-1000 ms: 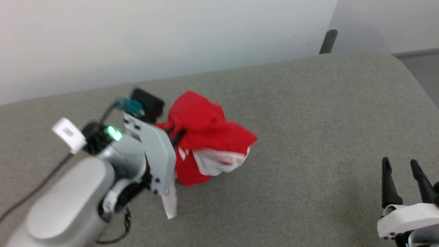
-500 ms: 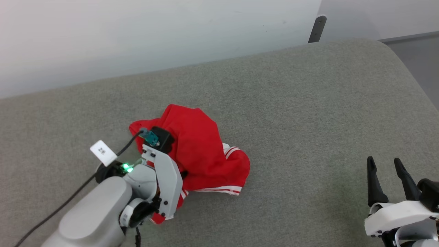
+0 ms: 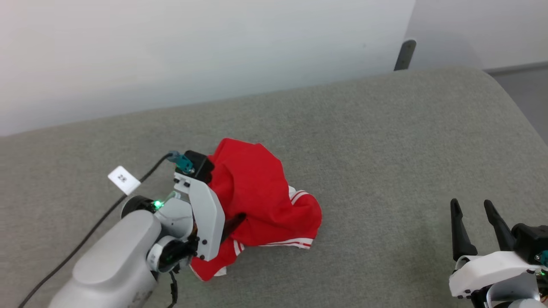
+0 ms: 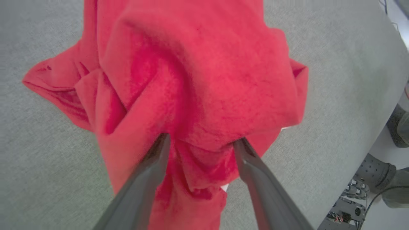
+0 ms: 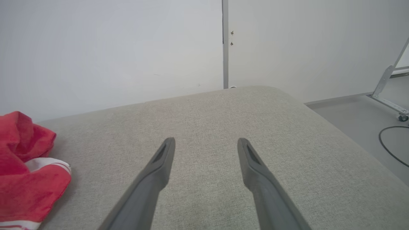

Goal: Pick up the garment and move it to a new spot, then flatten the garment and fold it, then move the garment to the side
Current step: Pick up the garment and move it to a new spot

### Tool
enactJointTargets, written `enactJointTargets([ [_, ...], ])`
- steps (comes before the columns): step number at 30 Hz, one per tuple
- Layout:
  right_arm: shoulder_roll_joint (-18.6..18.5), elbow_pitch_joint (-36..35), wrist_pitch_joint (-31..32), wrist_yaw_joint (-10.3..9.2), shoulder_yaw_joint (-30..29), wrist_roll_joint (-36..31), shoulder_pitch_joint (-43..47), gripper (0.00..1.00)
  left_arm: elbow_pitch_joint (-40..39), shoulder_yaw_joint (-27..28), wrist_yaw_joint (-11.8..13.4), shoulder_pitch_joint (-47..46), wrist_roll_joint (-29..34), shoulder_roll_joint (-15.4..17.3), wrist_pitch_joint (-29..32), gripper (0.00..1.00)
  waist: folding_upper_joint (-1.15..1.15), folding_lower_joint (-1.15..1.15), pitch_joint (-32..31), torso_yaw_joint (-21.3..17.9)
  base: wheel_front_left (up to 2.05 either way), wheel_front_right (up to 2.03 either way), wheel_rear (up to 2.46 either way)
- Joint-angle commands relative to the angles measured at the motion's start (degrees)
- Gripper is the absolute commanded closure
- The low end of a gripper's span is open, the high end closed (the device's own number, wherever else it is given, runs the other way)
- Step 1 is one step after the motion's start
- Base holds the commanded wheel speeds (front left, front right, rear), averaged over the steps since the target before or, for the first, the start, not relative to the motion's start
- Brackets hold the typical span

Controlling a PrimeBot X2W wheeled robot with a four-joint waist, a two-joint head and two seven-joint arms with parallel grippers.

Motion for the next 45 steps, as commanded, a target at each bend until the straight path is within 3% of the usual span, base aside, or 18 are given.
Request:
enactJointTargets([
  [1, 0.16, -0.3, 0.19, 0.0, 0.29, -0.26, 1.02, 0.0, -0.29, 0.39, -0.21, -0.26, -0.37, 0.18, 0.01, 0.0, 0.0, 0.0, -1.59, 1.4, 0.0, 0.0, 0.0],
  [8, -0.41, -1.16, 1.23, 0.0, 1.62, -0.56, 2.24, 0.0, -5.44, 3.09, 0.11, 1.48, -1.57, 2.85, -3.16, 0.0, 0.0, 0.0, -4.67, 4.31, 0.0, 0.0, 0.0],
  [21, -1.29, -1.53, 2.22, 0.0, 3.94, 0.03, 3.94, 0.0, -17.77, 12.08, 4.19, 13.03, 0.98, 9.43, -24.22, 0.0, 0.0, 0.0, -8.99, 9.5, 0.0, 0.0, 0.0],
  [28, -1.84, -1.18, 1.46, 0.0, 4.68, 0.86, 5.32, 0.0, -20.17, 16.97, 6.15, 21.69, 0.12, 12.36, -33.7, 0.0, 0.0, 0.0, -11.02, 12.3, 0.0, 0.0, 0.0],
  [38, -2.33, -1.35, 0.31, 0.0, 4.04, 1.69, 7.24, 0.0, -21.1, 21.35, 9.36, 31.91, -0.06, 13.13, -43.54, 0.0, 0.0, 0.0, -12.06, 15.96, 0.0, 0.0, 0.0],
  [45, -2.62, -1.69, -0.41, 0.0, 3.21, 1.83, 8.09, 0.0, -21.07, 25.7, 9.02, 38.01, -0.31, 12.27, -46.68, 0.0, 0.0, 0.0, -12.03, 17.34, 0.0, 0.0, 0.0],
])
